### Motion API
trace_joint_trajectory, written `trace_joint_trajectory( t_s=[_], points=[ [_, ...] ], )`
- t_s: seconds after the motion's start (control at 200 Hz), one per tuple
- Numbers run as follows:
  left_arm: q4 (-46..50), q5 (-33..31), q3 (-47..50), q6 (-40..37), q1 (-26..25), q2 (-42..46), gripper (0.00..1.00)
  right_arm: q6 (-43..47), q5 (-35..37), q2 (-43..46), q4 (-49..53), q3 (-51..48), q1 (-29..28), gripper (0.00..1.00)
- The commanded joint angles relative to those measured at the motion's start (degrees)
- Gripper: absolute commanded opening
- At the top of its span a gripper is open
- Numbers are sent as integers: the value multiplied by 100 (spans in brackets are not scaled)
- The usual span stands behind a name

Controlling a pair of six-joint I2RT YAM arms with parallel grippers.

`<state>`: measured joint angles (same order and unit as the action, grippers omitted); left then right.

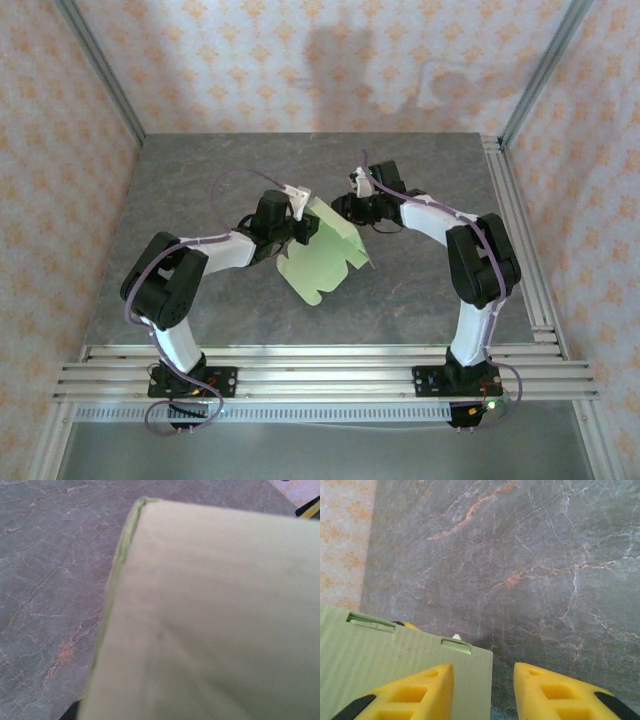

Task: Fold the paper box

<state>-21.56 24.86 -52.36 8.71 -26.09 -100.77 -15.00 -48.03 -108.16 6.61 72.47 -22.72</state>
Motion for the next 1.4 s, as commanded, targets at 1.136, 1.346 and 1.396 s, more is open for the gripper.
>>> trace_joint_trajectory(
  t_s=[1.136,1.346,1.396],
  points=[
    [-862,2,-92,1172,459,-375,0,-1102,1548,2225,-1427,-1559,1082,56],
    [-1427,213,-89,2151,567,-360,0,-1987,2013,2784,-1537,-2380,1639,54],
    [-1565,331,-114,2430,586,-364,0,-2019,1773,2873,-1682,-2522,1639,54]
  ],
)
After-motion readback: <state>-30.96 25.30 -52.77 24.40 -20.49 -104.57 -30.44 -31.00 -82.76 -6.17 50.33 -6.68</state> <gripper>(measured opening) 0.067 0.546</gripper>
